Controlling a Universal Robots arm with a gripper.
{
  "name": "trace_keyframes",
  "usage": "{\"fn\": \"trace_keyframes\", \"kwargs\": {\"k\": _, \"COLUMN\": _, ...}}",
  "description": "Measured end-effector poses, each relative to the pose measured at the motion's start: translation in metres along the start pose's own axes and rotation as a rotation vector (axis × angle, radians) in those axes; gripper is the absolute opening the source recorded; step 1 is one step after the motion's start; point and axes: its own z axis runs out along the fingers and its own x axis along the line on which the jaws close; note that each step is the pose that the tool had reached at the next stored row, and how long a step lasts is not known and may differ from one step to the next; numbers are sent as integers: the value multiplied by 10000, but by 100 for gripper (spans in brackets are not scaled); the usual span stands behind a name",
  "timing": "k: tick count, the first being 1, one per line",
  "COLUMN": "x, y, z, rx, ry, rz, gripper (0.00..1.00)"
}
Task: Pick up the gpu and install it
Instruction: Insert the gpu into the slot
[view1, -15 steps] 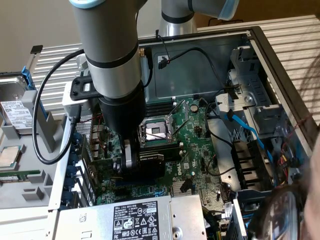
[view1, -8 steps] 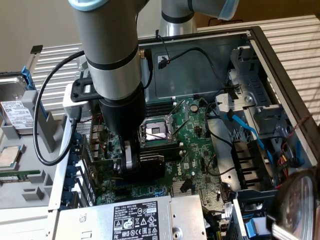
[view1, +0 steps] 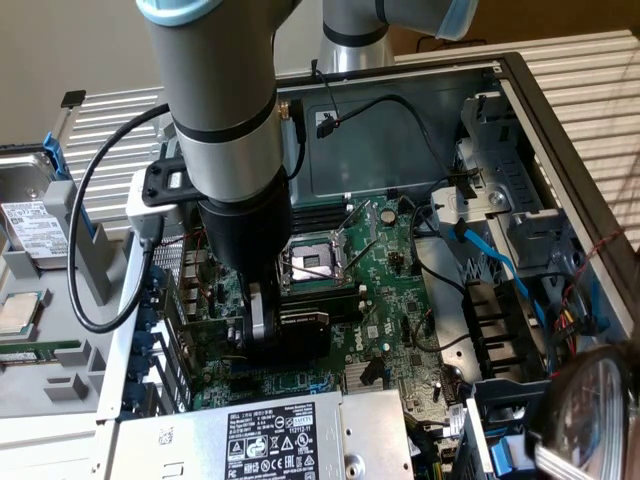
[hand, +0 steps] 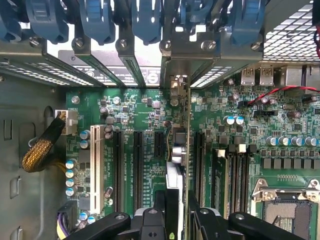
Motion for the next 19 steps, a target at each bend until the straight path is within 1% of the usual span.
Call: {"fn": "trace_keyframes", "kwargs": {"k": 19, "x": 0, "y": 1, "z": 0, "rx": 3, "ry": 0, "rz": -2, "gripper": 27}}
